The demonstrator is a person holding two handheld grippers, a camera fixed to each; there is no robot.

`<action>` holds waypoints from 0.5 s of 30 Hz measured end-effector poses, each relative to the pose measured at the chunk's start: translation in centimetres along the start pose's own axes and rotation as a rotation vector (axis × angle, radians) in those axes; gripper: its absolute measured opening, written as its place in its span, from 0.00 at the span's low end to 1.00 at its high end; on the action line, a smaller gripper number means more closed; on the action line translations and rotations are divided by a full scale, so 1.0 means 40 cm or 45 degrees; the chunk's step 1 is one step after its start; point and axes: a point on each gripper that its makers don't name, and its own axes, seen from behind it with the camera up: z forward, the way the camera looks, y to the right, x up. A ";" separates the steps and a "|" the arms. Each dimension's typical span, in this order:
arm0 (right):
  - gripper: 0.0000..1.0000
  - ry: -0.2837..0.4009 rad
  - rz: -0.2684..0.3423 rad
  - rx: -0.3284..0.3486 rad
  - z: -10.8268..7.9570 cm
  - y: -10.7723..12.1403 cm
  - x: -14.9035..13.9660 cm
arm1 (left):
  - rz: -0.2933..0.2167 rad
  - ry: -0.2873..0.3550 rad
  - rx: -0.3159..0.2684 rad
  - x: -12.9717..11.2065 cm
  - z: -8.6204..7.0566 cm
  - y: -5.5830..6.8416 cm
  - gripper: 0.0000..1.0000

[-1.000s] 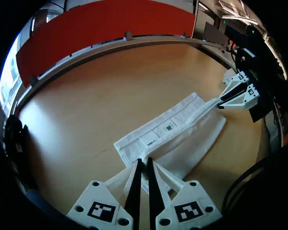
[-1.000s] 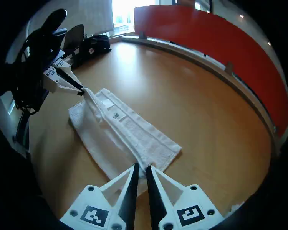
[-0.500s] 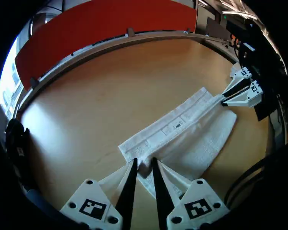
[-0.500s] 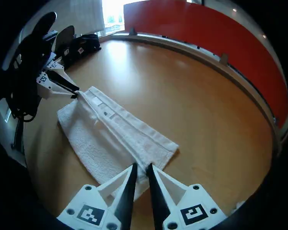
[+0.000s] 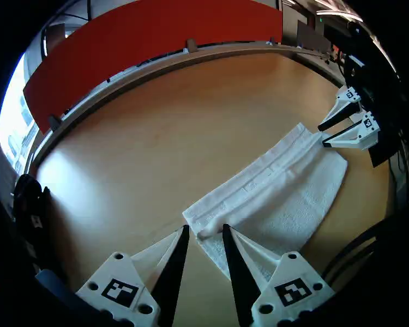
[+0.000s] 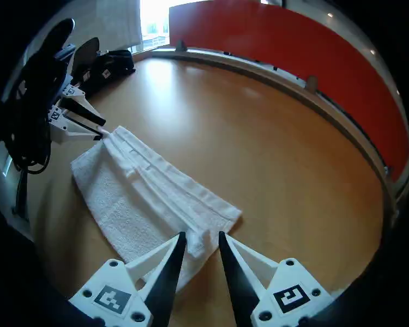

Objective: Fold towel

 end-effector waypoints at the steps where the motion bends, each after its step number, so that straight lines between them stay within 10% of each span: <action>1: 0.54 0.001 -0.001 -0.006 -0.001 0.003 0.001 | -0.002 0.001 0.003 0.001 -0.003 -0.003 0.53; 8: 1.00 0.019 0.002 -0.052 -0.004 0.027 0.008 | -0.034 0.012 0.009 0.002 -0.022 -0.023 0.93; 15: 1.00 0.041 0.023 -0.071 -0.015 0.034 0.013 | -0.058 0.021 0.006 -0.003 -0.036 -0.025 0.98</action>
